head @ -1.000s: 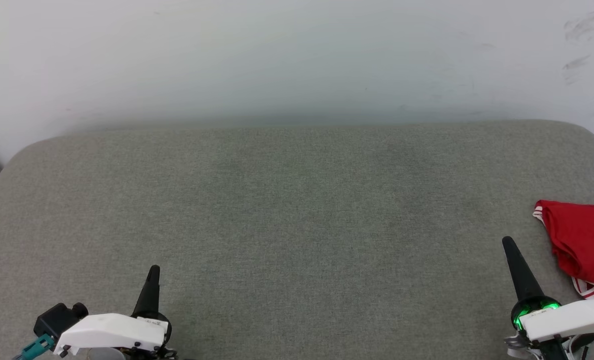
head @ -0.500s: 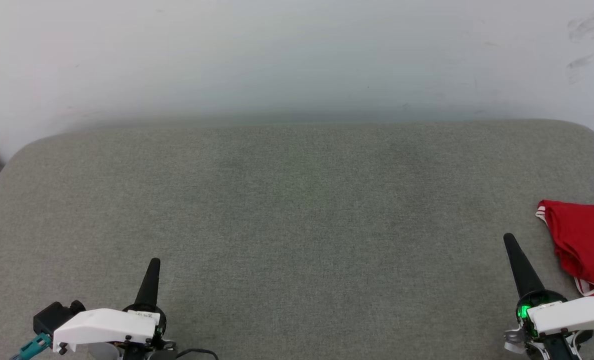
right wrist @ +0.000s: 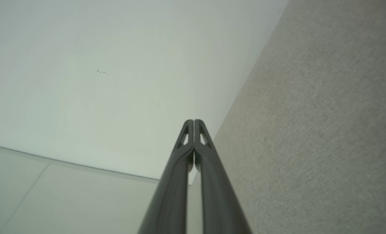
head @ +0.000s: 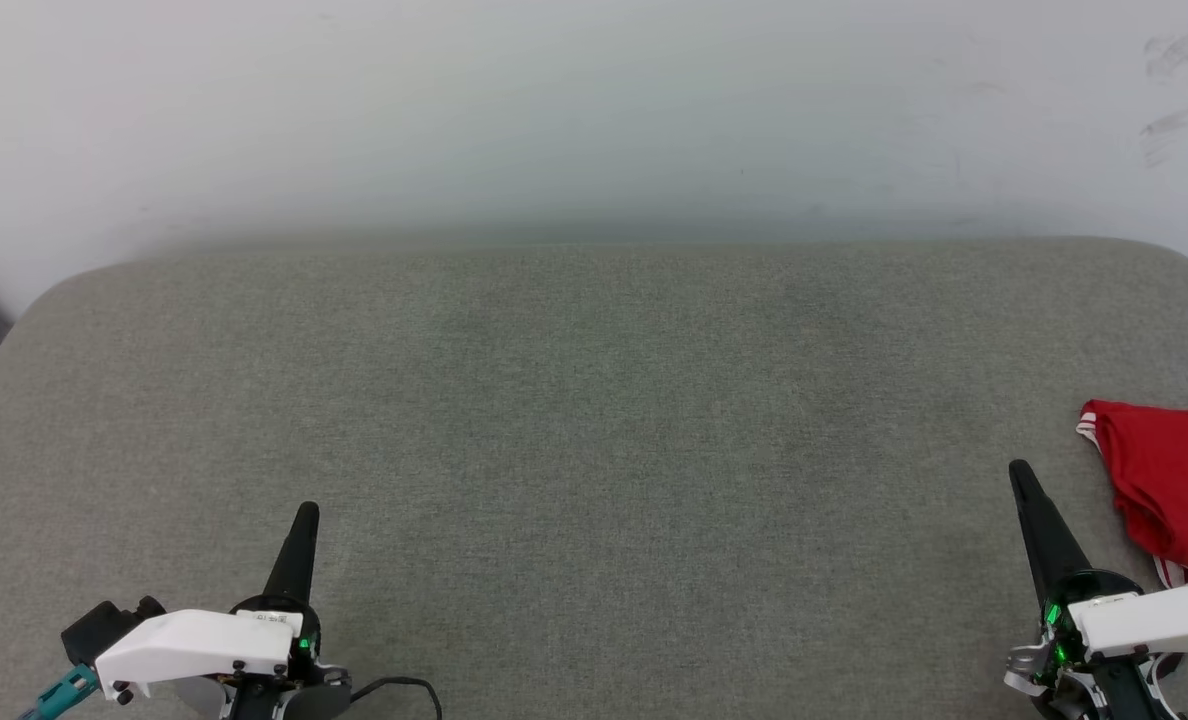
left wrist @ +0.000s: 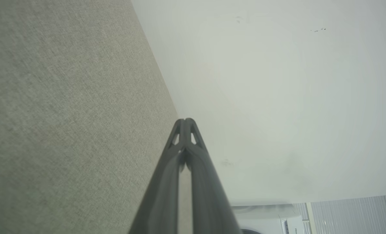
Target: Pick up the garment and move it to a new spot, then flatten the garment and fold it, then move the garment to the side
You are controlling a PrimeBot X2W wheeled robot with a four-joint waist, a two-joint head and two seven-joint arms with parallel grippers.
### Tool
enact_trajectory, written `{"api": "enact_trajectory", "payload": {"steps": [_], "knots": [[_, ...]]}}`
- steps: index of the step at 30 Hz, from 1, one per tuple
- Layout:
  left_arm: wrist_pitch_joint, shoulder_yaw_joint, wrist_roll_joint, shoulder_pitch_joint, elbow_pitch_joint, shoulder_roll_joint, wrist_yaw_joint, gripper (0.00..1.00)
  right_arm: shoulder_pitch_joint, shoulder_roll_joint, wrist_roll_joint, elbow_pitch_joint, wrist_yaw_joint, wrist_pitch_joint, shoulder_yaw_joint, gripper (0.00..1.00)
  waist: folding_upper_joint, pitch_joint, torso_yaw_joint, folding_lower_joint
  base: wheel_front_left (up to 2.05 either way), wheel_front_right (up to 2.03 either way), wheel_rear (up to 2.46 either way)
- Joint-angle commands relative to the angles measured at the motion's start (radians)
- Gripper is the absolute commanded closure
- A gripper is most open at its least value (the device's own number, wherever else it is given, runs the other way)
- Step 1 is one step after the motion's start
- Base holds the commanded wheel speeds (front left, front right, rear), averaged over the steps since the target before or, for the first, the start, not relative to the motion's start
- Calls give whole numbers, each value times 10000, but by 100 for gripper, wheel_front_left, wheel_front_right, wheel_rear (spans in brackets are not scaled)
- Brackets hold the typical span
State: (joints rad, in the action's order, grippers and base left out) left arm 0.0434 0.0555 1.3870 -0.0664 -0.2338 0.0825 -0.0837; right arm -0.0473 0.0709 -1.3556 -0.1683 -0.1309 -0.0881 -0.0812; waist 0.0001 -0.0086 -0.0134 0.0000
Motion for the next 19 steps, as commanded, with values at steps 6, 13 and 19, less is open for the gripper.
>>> {"api": "enact_trajectory", "payload": {"steps": [6,13,19], "knots": [[182,163,482,-254,-2,-79,-163,100,-287,-26,-605,-140,2,-28,-46,100,-1,19,22,0,0,0,0],[321,289,943,-297,-34,-140,-246,100,-409,-48,-1142,-308,2,-67,-83,100,-1,41,48,0,0,0,0],[436,381,1307,-354,-61,-192,-326,100,-472,-67,-1582,-445,2,-86,-117,100,-1,61,70,0,0,0,0]]}}
